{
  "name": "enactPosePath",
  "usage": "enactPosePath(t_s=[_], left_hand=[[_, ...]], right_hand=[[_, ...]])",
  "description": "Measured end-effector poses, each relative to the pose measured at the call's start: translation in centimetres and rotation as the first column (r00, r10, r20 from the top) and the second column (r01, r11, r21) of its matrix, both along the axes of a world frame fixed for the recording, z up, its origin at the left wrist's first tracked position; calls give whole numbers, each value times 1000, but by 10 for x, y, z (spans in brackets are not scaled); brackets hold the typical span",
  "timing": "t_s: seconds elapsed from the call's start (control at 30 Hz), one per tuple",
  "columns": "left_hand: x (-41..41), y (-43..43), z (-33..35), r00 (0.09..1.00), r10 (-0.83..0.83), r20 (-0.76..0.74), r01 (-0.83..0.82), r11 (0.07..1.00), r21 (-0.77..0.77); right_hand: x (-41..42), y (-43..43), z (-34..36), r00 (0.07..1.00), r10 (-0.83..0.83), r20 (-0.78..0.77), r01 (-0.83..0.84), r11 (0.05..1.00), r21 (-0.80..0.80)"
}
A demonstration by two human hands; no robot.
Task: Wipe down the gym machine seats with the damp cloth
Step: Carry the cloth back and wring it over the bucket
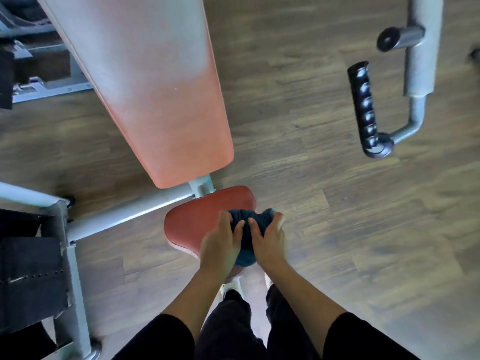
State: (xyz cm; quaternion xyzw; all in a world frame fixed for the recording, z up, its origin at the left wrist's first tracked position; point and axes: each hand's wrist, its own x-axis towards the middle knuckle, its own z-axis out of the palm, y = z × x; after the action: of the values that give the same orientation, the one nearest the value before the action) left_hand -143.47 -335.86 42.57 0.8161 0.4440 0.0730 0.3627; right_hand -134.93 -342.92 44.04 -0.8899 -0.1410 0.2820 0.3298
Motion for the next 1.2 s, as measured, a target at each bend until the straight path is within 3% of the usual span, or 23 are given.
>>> enactPosePath(t_s=[0.27,0.47,0.77,0.9,0.97,1.07,1.2], left_hand=[[54,-60,48,973,-225,60,222,974,39],[114,-112,59,945,-326,-23,326,945,33],[284,-206,67,924,-367,-109,377,922,91],[371,-248,79,935,-339,-103,348,933,92],[404,-258,87,939,-329,-104,340,933,118],[452,-265,95,948,-310,-78,319,933,166],[514,-247,95,951,-303,-55,305,905,296]], right_hand=[[42,-81,52,981,-193,4,193,981,26],[97,-145,59,981,-187,41,188,982,-12],[260,-236,57,996,-74,56,77,995,-55],[347,-266,66,992,-113,-48,115,992,54],[379,-277,73,997,-78,-13,78,996,45],[430,-287,89,977,140,163,-115,981,-154],[501,-272,91,941,230,248,-175,958,-227]])
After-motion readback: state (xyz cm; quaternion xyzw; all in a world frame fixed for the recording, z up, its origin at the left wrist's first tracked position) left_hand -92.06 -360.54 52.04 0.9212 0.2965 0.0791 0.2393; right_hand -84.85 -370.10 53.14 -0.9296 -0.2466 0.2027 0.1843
